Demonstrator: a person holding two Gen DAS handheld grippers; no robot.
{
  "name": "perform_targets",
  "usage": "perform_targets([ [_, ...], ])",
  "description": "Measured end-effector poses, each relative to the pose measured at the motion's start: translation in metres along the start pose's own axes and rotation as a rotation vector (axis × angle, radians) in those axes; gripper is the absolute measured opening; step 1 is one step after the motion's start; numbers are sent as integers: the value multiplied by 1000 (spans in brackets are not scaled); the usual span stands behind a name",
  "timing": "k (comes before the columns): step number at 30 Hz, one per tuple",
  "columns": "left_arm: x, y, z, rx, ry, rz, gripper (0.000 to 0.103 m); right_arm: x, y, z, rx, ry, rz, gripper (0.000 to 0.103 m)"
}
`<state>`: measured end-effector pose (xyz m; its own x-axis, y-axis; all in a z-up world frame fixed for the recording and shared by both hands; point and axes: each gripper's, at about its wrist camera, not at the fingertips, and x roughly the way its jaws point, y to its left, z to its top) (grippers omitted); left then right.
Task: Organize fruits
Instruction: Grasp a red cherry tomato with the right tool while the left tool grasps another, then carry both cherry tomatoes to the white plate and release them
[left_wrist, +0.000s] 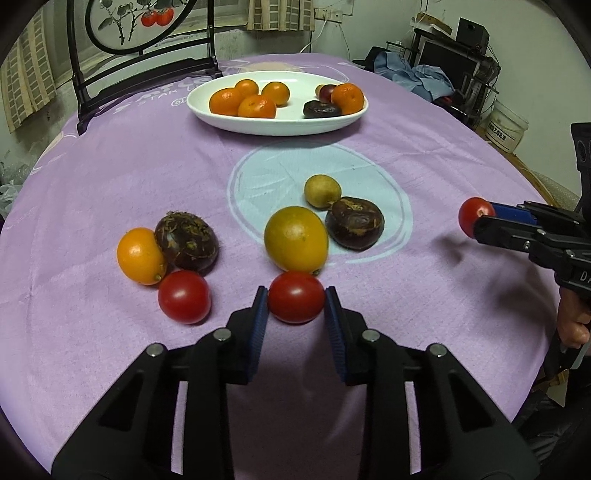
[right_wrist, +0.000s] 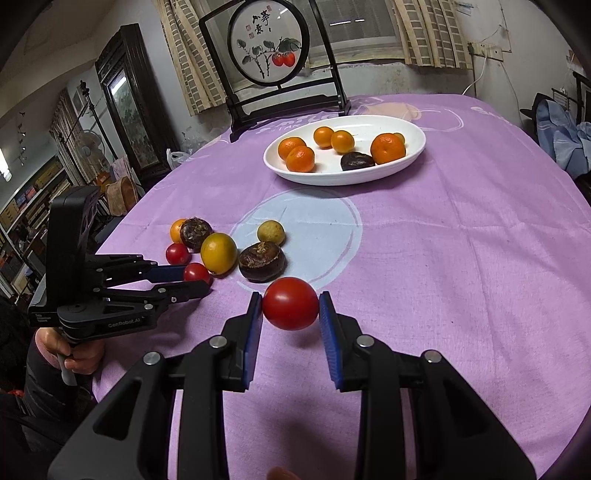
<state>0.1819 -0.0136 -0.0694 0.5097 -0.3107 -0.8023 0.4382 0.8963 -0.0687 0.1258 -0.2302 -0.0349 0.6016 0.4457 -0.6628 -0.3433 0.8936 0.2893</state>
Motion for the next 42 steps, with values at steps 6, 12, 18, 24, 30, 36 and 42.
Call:
perform_targets([
  [6, -12, 3, -1, -13, -30, -25, 31, -2, -5, 8, 15, -13, 36, 31],
  [12, -45, 13, 31, -52, -152, -55, 31, 1, -10, 51, 29, -96, 63, 31],
  [18, -25, 22, 109, -103, -197, -69, 31, 45, -24, 110, 57, -170, 30, 31],
  [24, 38, 35, 177, -145, -96, 9, 31, 100, -45, 140, 36, -146, -63, 31],
  [30, 80, 41, 203, -116, -24, 78, 32, 112, -52, 143, 10, -121, -44, 35],
  [36, 43, 51, 204, -139, -116, 109, 81, 86, -40, 139, 7, -148, 43, 41],
  [42, -25, 91, 141, -249, -245, 134, 101, 81, 10, 123, -134, -75, 217, 64],
])
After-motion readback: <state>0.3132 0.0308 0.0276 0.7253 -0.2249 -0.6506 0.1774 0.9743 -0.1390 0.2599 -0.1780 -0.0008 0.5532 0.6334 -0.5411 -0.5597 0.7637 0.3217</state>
